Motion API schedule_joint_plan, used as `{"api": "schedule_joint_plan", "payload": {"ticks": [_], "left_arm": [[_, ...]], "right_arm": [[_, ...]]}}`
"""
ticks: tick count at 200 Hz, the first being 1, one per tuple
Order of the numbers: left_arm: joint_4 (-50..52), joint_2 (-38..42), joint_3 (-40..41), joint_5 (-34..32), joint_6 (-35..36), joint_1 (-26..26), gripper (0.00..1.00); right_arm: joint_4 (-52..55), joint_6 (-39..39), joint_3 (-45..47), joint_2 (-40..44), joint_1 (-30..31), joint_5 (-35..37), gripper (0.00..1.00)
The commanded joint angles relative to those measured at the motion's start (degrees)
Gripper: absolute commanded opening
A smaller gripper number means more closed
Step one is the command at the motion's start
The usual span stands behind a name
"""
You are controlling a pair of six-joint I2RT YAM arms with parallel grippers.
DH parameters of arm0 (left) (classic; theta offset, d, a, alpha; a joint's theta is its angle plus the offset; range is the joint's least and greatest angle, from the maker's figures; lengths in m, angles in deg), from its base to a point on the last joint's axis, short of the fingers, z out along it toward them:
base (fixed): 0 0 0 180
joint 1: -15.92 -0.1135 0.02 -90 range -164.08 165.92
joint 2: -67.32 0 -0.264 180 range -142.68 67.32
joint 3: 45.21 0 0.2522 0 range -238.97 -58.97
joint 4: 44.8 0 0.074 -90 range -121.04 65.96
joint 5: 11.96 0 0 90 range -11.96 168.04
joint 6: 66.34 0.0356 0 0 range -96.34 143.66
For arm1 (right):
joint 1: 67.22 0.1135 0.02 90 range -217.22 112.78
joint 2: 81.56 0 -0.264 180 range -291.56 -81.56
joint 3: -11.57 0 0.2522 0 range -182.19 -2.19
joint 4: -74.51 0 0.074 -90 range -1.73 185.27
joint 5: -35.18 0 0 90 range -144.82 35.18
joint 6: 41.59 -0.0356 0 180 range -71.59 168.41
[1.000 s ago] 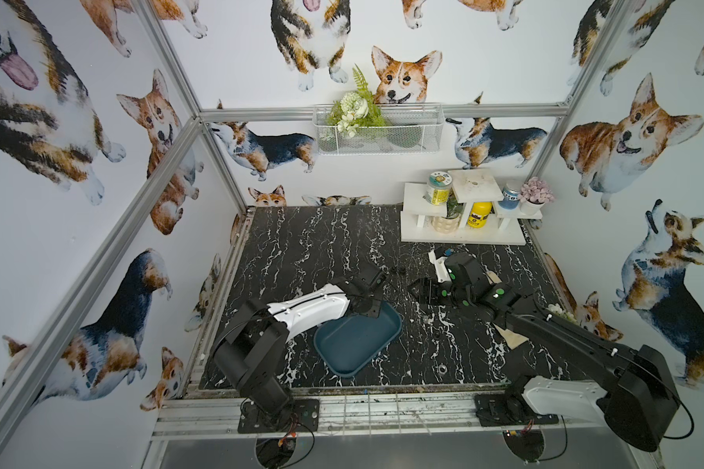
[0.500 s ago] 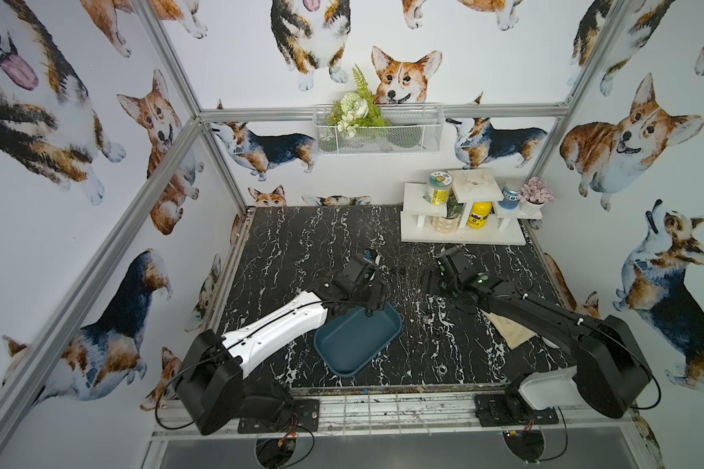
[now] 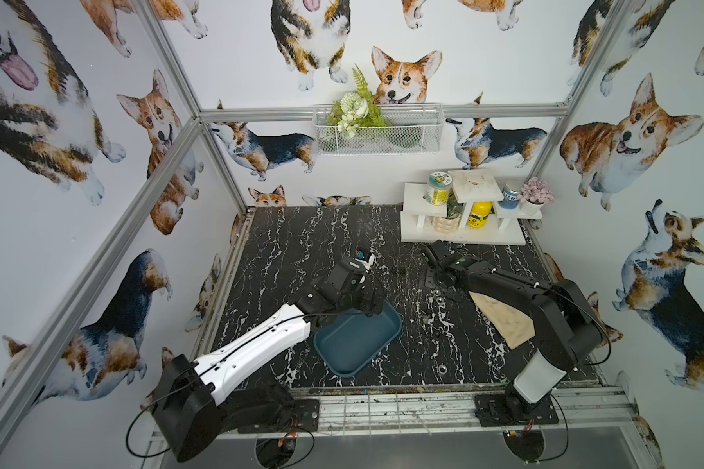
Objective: Put the nuts on the desktop into the storage box
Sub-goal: Pick up the nut from the center of the board.
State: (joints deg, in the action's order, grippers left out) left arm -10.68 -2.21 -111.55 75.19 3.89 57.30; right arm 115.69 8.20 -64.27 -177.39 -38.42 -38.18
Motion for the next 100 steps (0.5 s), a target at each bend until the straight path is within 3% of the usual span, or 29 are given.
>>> {"api": "schedule_joint_plan", "payload": {"ticks": [1, 61, 100], "left_arm": [[-1.6, 0.9, 1.1, -0.3, 1.0, 0.0, 1.00], [-3.6, 3.2, 2.9, -0.2, 1.0, -0.1, 1.00], [-5.8, 3.7, 4.3, -1.0, 0.5, -0.2, 1.00]], "right_arm": [[2.2, -1.2, 0.8, 0.9, 0.2, -5.0, 0.86], [9.6, -0.1, 3.7, 8.2, 4.8, -6.4, 0.80], [11.3, -11.0, 7.1, 11.5, 7.0, -8.3, 0.73]]}}
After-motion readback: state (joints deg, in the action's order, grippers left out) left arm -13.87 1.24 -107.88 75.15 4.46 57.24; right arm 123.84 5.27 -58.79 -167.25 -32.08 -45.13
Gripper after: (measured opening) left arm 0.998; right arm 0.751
